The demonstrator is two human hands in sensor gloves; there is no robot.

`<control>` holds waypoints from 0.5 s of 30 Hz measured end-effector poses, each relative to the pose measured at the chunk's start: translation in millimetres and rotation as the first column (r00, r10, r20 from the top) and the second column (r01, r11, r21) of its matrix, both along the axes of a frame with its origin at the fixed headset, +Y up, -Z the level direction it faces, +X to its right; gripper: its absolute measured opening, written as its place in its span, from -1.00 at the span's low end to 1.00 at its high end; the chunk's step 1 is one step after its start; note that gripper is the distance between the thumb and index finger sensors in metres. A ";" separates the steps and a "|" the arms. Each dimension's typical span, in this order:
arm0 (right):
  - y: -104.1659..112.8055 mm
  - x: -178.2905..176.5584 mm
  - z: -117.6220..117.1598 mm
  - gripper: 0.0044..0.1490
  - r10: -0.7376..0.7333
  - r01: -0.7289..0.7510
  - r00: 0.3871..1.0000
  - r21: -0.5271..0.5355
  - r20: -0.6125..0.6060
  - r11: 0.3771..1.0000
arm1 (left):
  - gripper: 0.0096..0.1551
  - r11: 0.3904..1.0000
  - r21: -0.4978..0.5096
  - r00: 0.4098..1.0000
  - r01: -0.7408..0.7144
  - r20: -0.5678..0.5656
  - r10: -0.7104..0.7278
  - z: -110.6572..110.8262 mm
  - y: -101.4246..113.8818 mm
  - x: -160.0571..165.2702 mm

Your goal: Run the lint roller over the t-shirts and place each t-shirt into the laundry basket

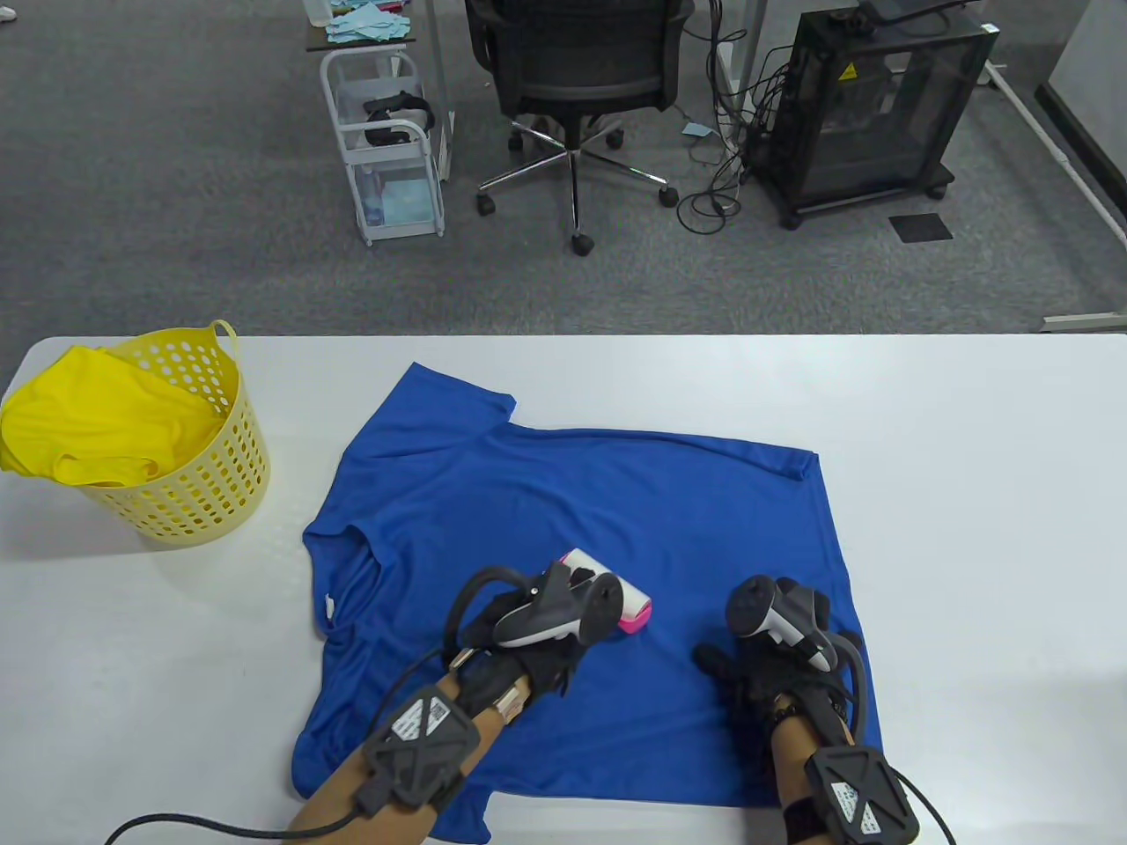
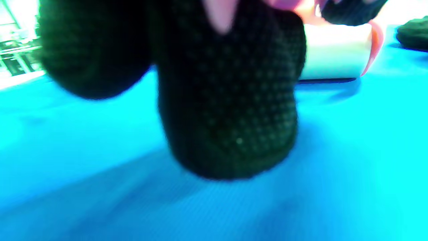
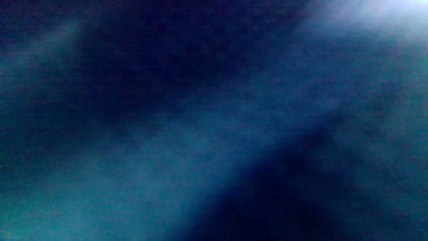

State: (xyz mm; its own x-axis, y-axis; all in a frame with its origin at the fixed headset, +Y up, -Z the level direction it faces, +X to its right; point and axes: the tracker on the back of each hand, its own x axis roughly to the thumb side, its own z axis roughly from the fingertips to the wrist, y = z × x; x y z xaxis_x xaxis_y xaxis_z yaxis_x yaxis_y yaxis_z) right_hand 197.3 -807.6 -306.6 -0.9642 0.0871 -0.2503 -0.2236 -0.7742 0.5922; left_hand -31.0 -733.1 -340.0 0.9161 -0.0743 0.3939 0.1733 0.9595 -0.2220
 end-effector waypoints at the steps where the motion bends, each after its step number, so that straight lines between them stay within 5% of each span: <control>1: 0.0 0.0 0.0 0.17 0.000 0.000 1.000 0.000 -0.001 1.000 | -0.27 1.000 -0.011 0.999 -0.023 -0.029 0.023 -8.1 -2.4 6.2; 8: -0.1 0.1 -0.2 0.17 0.001 -0.001 1.000 0.002 -0.004 1.000 | -0.25 0.998 -0.031 0.992 -0.051 -0.118 0.047 -38.7 -3.2 31.0; 15: -0.2 0.1 -0.6 0.17 -0.001 0.001 1.000 0.001 -0.007 1.000 | -0.25 0.999 -0.050 0.999 0.012 -0.029 -0.014 -13.4 -1.7 15.1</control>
State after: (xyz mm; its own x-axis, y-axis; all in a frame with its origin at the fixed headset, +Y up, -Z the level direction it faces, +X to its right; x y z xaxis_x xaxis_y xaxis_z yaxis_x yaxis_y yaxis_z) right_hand 197.4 -807.8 -307.2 -0.9658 0.0884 -0.2439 -0.2207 -0.7745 0.5929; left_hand -15.9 -734.8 -353.4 0.9264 -0.0671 0.3705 0.1784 0.9447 -0.2750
